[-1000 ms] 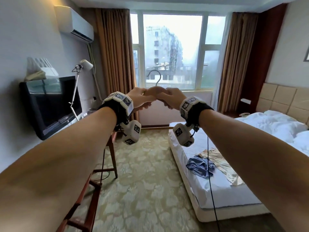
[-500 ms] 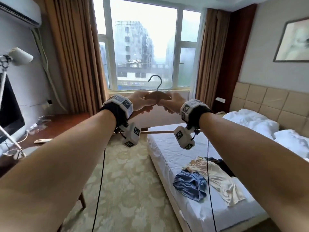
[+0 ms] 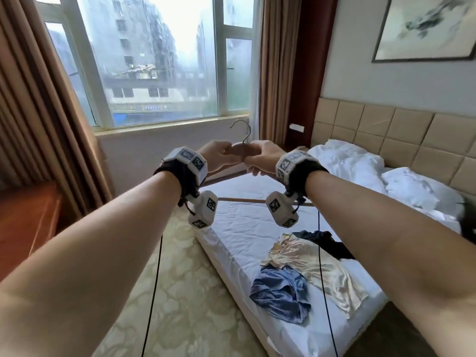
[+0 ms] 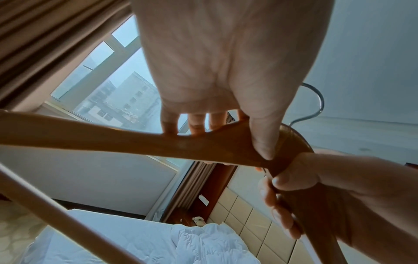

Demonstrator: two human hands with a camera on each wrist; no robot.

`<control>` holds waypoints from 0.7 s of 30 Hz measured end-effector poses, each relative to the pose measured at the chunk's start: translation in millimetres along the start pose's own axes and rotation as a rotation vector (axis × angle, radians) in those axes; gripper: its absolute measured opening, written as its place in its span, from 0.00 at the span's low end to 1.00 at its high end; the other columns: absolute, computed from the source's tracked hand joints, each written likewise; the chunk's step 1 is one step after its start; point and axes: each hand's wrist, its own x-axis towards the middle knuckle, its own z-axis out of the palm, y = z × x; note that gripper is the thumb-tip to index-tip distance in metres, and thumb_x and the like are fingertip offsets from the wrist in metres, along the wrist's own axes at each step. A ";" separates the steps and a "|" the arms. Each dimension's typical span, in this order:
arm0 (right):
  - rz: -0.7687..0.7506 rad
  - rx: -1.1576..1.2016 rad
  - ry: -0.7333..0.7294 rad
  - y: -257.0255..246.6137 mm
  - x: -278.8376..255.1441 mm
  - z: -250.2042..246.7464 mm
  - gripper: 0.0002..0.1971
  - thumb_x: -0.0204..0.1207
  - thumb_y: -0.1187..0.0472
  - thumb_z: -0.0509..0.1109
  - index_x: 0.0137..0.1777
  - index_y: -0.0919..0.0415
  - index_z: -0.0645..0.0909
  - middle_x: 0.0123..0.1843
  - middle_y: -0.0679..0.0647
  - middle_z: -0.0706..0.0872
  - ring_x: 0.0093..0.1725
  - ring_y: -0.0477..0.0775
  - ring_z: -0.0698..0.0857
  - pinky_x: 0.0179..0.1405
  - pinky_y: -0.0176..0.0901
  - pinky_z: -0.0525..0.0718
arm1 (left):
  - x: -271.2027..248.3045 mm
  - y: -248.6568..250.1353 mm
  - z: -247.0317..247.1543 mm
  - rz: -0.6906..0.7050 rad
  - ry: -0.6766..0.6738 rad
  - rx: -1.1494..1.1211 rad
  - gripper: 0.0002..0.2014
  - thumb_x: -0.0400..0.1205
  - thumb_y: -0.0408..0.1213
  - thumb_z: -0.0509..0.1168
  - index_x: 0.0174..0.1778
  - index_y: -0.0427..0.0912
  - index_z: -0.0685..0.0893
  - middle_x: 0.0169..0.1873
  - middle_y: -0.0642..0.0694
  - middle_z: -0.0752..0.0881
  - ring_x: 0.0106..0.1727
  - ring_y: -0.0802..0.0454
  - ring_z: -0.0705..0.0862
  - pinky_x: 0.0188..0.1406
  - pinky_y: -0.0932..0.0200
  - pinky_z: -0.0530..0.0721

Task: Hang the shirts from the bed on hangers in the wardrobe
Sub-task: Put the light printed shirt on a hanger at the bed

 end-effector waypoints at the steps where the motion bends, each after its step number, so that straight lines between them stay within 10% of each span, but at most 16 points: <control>1: 0.013 0.002 -0.002 11.4 16.8 0.5 0.09 0.73 0.67 0.70 0.53 0.57 0.82 0.37 0.56 0.89 0.32 0.50 0.86 0.27 0.39 0.80 | 18.4 -8.5 6.0 0.004 -0.013 -0.003 0.04 0.83 0.40 0.70 0.49 0.45 0.82 0.39 0.48 0.84 0.41 0.52 0.79 0.44 0.59 0.74; 10: 0.130 0.101 -0.018 107.8 170.8 -2.2 0.04 0.72 0.67 0.70 0.44 0.60 0.84 0.33 0.56 0.84 0.29 0.50 0.80 0.32 0.42 0.80 | 182.5 -82.4 47.5 0.004 -0.067 0.037 0.14 0.80 0.43 0.73 0.52 0.35 0.88 0.46 0.35 0.88 0.43 0.49 0.80 0.52 0.49 0.80; 21: 0.357 0.126 -0.022 227.8 261.8 -13.5 0.06 0.71 0.72 0.69 0.47 0.68 0.83 0.32 0.60 0.85 0.26 0.54 0.84 0.29 0.41 0.83 | 324.7 -143.6 145.1 0.079 -0.266 -0.068 0.11 0.75 0.48 0.78 0.33 0.50 0.84 0.28 0.55 0.78 0.33 0.57 0.74 0.41 0.58 0.74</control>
